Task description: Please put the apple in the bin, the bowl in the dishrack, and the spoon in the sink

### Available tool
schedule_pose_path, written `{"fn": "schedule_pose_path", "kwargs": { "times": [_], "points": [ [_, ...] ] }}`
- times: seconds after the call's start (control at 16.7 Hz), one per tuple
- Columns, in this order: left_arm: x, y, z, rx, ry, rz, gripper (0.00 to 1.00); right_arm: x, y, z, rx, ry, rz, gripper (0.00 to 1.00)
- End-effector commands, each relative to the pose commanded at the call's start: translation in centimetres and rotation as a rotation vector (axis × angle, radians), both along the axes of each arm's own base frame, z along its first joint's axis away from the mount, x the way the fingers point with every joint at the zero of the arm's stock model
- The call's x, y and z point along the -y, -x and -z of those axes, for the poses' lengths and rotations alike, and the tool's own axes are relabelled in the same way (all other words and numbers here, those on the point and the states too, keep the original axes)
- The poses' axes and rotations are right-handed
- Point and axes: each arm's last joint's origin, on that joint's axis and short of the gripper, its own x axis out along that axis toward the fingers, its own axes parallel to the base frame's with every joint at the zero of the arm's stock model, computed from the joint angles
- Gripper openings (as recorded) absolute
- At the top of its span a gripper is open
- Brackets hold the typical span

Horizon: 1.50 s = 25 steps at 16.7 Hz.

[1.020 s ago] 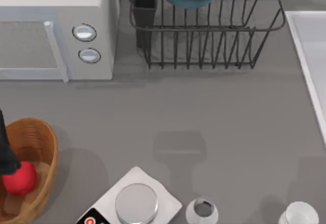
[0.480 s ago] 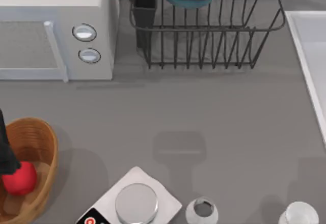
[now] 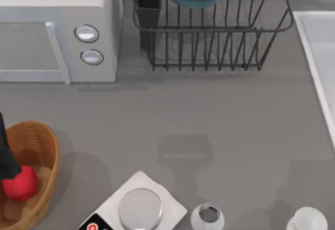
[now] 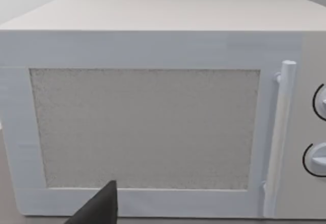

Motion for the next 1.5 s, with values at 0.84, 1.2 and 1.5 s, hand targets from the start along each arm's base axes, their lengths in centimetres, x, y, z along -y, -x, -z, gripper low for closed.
{"fn": "schedule_pose_path", "kwargs": {
  "times": [0.84, 1.2, 1.5],
  "points": [
    [0.0, 0.0, 0.0, 0.0, 0.0, 0.0, 1.0, -0.2, 0.6, -6.2, 0.003, 0.001, 0.005, 0.0],
    [0.0, 0.0, 0.0, 0.0, 0.0, 0.0, 1.0, 0.1, -0.8, -6.4, -0.023, -0.006, -0.004, 0.0],
    [0.0, 0.0, 0.0, 0.0, 0.0, 0.0, 1.0, 1.0, -7.3, -7.6, -0.075, -0.017, -0.032, 0.0]
  ]
}}
